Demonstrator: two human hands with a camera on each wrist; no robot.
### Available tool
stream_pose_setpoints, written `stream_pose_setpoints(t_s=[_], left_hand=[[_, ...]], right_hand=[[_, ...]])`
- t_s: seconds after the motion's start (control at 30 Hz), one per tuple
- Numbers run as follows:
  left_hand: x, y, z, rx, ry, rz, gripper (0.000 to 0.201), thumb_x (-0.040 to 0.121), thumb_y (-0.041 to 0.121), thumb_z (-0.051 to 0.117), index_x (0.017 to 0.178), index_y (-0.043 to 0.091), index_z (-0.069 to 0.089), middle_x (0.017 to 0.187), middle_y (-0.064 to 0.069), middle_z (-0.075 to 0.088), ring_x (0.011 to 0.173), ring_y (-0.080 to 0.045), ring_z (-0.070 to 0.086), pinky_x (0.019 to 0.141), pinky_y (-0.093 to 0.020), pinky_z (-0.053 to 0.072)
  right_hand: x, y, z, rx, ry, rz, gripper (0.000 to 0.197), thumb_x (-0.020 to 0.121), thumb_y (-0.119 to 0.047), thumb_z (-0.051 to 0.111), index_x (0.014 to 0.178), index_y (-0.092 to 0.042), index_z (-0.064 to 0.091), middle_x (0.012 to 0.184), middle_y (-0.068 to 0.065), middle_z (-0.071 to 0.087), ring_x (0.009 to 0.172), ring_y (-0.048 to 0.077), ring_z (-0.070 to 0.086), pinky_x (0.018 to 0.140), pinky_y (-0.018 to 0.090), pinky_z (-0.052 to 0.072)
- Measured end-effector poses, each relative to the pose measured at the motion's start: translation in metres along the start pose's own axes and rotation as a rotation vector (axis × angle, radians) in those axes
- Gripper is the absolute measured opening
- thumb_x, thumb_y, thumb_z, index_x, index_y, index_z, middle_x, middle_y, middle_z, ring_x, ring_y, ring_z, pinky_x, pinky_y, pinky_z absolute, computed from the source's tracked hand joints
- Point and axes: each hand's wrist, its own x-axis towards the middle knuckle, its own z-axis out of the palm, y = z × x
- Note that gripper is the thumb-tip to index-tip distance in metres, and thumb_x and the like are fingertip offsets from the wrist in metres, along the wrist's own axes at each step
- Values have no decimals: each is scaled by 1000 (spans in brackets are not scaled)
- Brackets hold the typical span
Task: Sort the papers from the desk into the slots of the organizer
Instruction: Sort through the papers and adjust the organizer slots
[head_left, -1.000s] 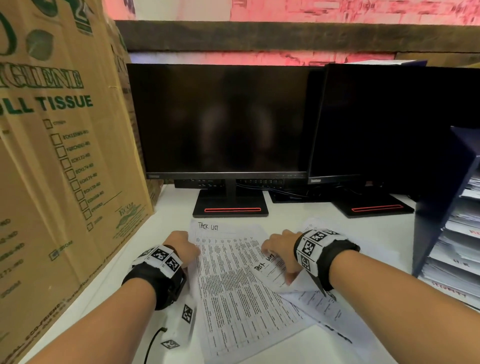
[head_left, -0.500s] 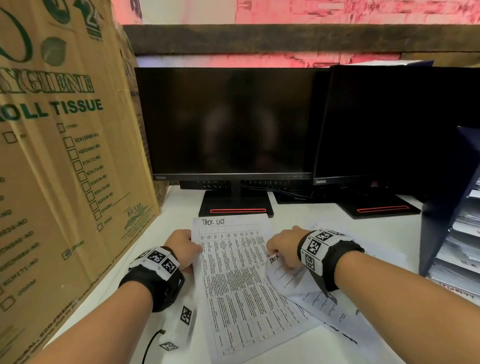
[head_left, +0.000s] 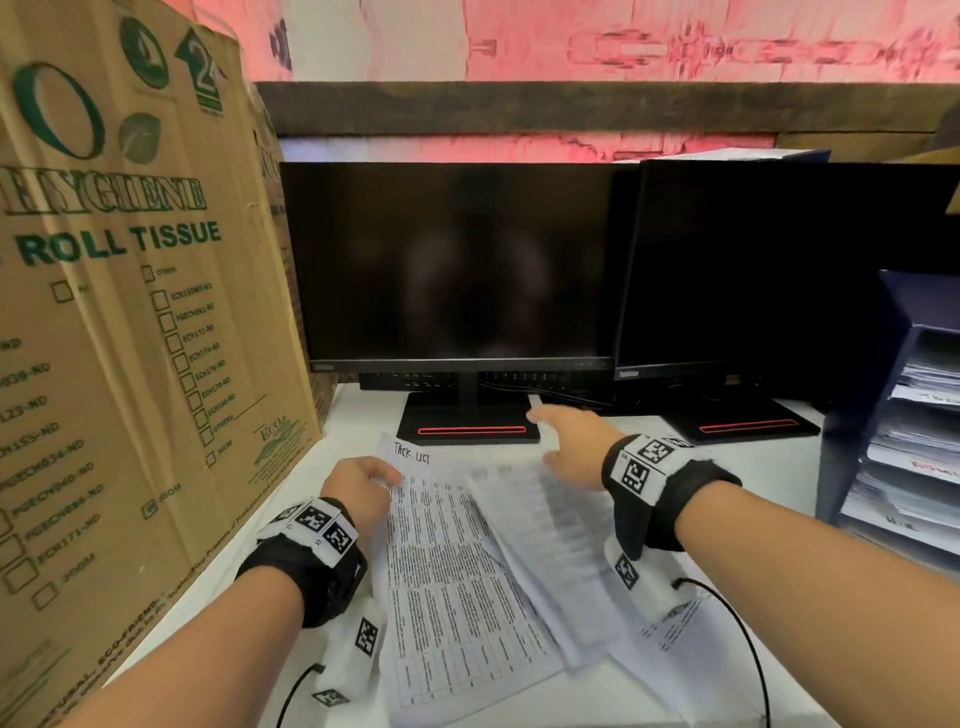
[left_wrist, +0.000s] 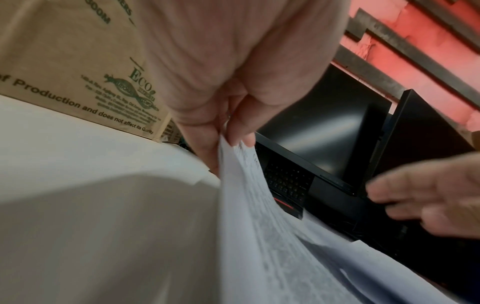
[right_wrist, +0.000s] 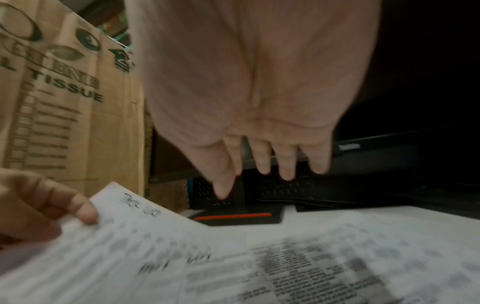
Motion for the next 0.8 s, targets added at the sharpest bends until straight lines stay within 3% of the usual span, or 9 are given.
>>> stream_pose_setpoints(t_s=[0.07,0.13,0.2,0.3,0.43,0.5,0.57,0.67,0.8], left_hand=[[-1,-1,3,23,-7,-35,43,82,-16,35,91,10,68,105,-15,60,89,-38,61,83,-40,52],[-1,-1,5,12,17,-56,42,83,-15,35,91,9,68,113,-15,60,105,-42,60,90,-43,50],[0,-1,6,-4,33,-74,41,83,-15,36,89,10,68,113,-14,60,107,-44,59,90,-44,50],[-2,2,10,-25,18,-83,42,83,-16,36,87,11,67,107,-12,60,107,-44,60,87,-43,51],[-3,8,22,-52,29,-54,44,81,-18,36,84,13,68,109,-21,64,105,-45,60,82,-40,53],[-4,13,32,-61,12,-33,45,81,-19,36,84,12,68,109,-22,64,93,-42,62,72,-32,50],[-3,16,39,-47,-29,-11,45,82,-18,37,83,14,68,108,-23,64,86,-36,62,74,-31,50],[1,20,51,-23,-75,-9,46,82,-17,38,81,18,69,115,-18,63,101,-34,62,90,-36,51],[3,21,65,-6,-118,-57,41,87,-16,39,107,5,68,127,-16,58,119,-31,53,94,-29,41]], right_hand=[[-4,19,14,-127,-159,84,59,96,-21,52,149,-17,29,157,5,27,141,22,33,113,29,27],[-10,43,26,-211,-266,224,63,94,-34,53,149,-16,29,155,7,30,138,26,36,113,34,31],[-19,67,32,-226,-305,362,71,89,-46,57,147,-15,31,149,10,36,132,28,43,108,38,38],[-33,95,33,-188,-353,437,78,85,-57,59,144,-13,34,146,7,42,129,25,46,107,35,38],[-47,111,22,-67,-382,396,79,87,-47,64,148,-13,29,152,5,34,136,23,38,112,30,30],[-50,115,18,-49,-424,374,85,85,-43,68,152,-19,21,158,1,24,141,21,31,113,30,25],[-50,115,18,-55,-464,339,90,83,-42,71,153,-27,17,161,-3,15,144,20,25,116,34,22],[-49,109,20,-40,-517,262,92,81,-41,72,153,-34,15,162,-8,5,147,19,18,117,39,19],[-45,95,29,-51,-540,147,93,80,-48,70,152,-40,11,162,-11,-1,148,19,9,118,43,13]])
